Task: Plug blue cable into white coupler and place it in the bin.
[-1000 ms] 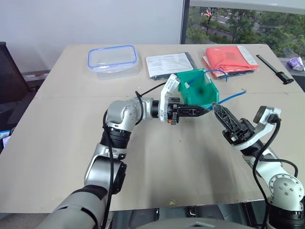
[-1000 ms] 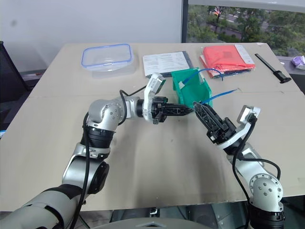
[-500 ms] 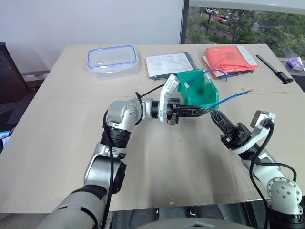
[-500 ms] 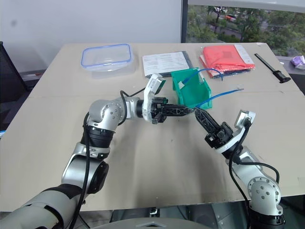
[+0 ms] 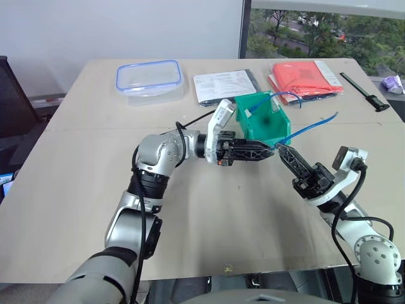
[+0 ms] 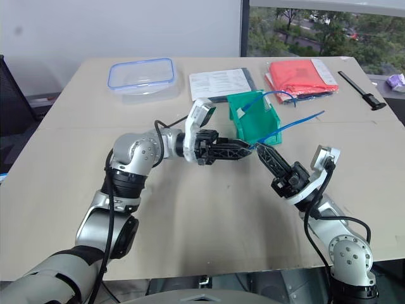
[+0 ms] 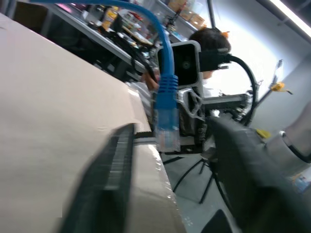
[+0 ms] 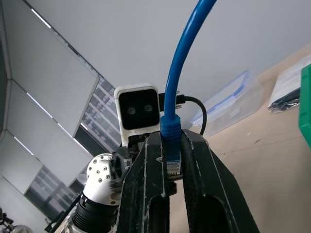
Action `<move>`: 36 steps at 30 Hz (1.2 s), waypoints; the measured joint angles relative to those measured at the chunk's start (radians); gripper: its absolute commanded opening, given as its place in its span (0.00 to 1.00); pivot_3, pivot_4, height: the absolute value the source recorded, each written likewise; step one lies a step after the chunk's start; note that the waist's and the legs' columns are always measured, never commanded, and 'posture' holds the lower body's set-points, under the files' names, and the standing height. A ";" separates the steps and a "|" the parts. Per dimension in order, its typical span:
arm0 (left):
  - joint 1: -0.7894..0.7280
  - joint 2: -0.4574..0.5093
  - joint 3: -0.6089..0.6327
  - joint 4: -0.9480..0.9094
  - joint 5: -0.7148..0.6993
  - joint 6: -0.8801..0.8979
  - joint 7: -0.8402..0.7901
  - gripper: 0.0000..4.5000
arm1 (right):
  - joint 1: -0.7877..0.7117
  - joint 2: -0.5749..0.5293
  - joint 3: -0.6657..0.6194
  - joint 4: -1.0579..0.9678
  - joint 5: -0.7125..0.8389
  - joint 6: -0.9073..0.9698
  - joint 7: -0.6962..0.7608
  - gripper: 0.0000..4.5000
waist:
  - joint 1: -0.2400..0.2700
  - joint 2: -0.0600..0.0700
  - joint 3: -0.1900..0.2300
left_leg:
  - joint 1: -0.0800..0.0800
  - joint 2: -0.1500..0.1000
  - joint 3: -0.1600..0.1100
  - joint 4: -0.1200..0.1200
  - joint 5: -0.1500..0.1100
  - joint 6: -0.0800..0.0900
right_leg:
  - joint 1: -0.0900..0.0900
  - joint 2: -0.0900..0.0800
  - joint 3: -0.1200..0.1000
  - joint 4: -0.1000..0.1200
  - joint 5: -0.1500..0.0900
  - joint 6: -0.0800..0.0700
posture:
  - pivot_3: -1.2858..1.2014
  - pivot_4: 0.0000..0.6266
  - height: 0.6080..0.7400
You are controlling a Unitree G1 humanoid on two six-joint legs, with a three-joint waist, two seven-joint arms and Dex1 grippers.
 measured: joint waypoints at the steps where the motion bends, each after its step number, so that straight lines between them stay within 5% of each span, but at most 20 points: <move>1: 0.005 0.012 0.002 -0.020 -0.001 0.000 0.003 0.56 | -0.004 -0.002 -0.002 0.001 0.001 0.000 0.003 0.00 | -0.001 0.000 0.000 | 0.000 0.000 0.000 0.000 0.000 0.000 | 0.000 0.000 0.000 0.000 0.000 0.000 | 0.52 0.24 1.00; 9: 0.134 0.149 0.147 -0.445 0.021 -0.086 0.228 0.56 | -0.049 -0.022 -0.033 0.082 -0.010 -0.006 0.030 0.00 | -0.013 0.000 0.000 | 0.000 0.003 -0.001 -0.001 0.000 0.000 | 0.000 -0.001 0.000 0.000 0.000 0.000 | 0.52 0.24 1.00; 14: 0.265 0.078 0.226 -0.634 0.102 -0.170 0.502 0.56 | -0.069 -0.035 -0.039 0.133 -0.024 -0.003 0.055 0.00 | -0.007 0.001 0.000 | 0.000 0.001 0.001 -0.001 0.000 0.000 | 0.000 -0.003 0.001 -0.001 0.000 0.000 | 0.52 0.24 1.00; 20: 0.670 0.028 0.308 -0.924 0.329 -0.299 0.840 0.56 | -0.108 -0.069 -0.058 0.187 -0.023 0.009 0.094 0.00 | -0.019 0.001 0.000 | 0.001 0.002 0.002 -0.002 0.000 0.000 | 0.000 -0.003 0.002 -0.001 0.000 0.000 | 0.52 0.24 1.00; 24: 0.977 -0.003 0.237 -1.068 0.432 -0.398 0.917 0.95 | -0.130 -0.072 -0.049 0.208 -0.023 0.027 0.102 0.00 | -0.011 0.001 -0.001 | 0.001 0.002 0.001 -0.002 0.000 0.000 | 0.001 -0.005 0.001 -0.001 -0.001 -0.003 | 0.52 0.24 1.00; 30: 1.322 -0.097 0.209 -1.034 0.600 -0.637 1.028 0.98 | -0.129 -0.067 -0.042 0.210 -0.034 0.040 0.109 0.00 | -0.012 0.001 -0.001 | 0.003 0.002 0.004 -0.002 0.000 0.000 | 0.001 -0.008 0.003 -0.001 -0.002 -0.005 | 0.52 0.24 1.00; 36: 1.414 -0.175 0.151 -0.942 0.640 -0.741 1.073 0.98 | -0.129 -0.060 -0.042 0.210 -0.042 0.043 0.105 0.00 | -0.012 0.001 -0.001 | 0.000 0.001 0.005 -0.002 0.000 0.000 | -0.001 -0.012 0.000 -0.003 -0.002 -0.005 | 0.52 0.24 1.00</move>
